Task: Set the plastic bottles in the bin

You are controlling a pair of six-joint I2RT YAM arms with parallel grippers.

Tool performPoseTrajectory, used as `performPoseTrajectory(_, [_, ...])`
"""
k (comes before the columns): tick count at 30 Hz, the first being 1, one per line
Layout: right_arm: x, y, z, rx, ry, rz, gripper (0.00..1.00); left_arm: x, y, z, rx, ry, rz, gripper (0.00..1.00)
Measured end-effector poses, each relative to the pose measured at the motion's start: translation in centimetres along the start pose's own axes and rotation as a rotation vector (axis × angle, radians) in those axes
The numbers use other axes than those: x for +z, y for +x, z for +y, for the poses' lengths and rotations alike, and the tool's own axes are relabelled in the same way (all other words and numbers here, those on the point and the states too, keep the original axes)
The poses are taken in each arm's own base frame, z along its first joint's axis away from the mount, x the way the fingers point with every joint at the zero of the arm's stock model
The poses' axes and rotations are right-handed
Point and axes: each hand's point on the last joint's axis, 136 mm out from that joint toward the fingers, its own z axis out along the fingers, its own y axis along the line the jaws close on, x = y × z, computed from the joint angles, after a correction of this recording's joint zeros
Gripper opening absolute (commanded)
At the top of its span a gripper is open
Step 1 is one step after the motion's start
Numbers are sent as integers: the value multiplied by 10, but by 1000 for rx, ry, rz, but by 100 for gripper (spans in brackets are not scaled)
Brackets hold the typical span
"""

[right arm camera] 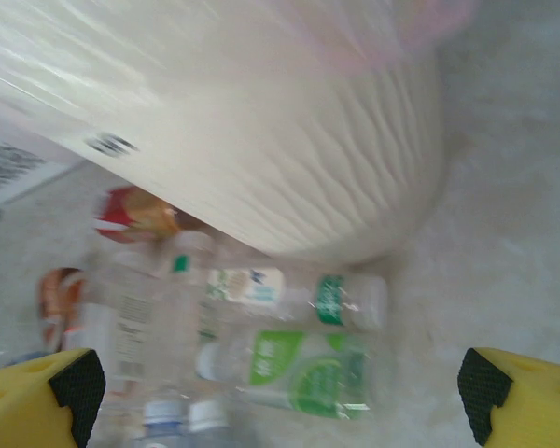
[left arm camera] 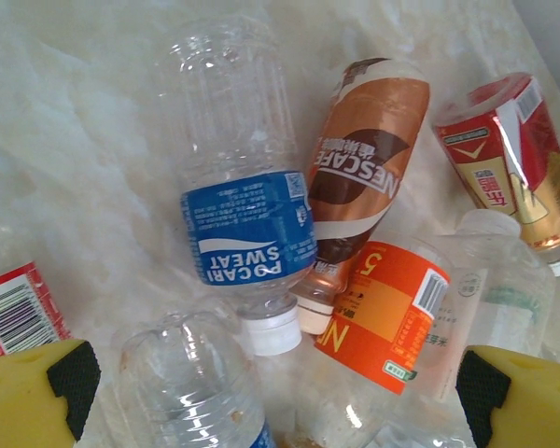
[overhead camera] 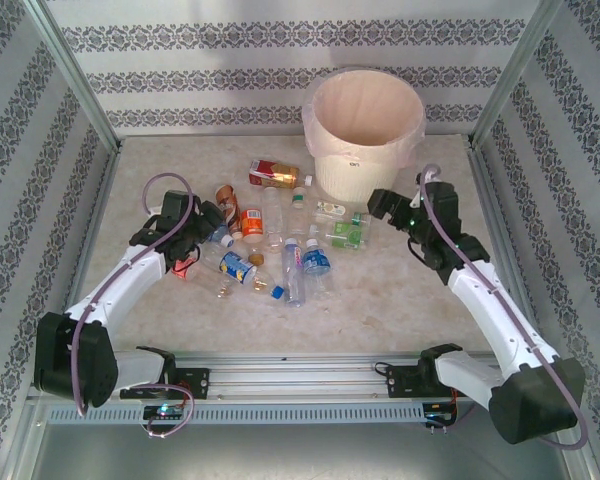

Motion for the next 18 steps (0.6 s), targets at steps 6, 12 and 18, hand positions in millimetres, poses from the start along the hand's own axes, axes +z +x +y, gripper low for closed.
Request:
performPoseTrajectory(6, [31,53,-8,-4,43,134,98,0,-2,-3,-1,13,-7,100])
performPoseTrajectory(12, [53,108,18,-147,-5,283,98,2,-1,-2,4,6,-4,100])
performPoseTrajectory(18, [51,154,44,-253,-70,377,95,9,2,2,14,-15,11,100])
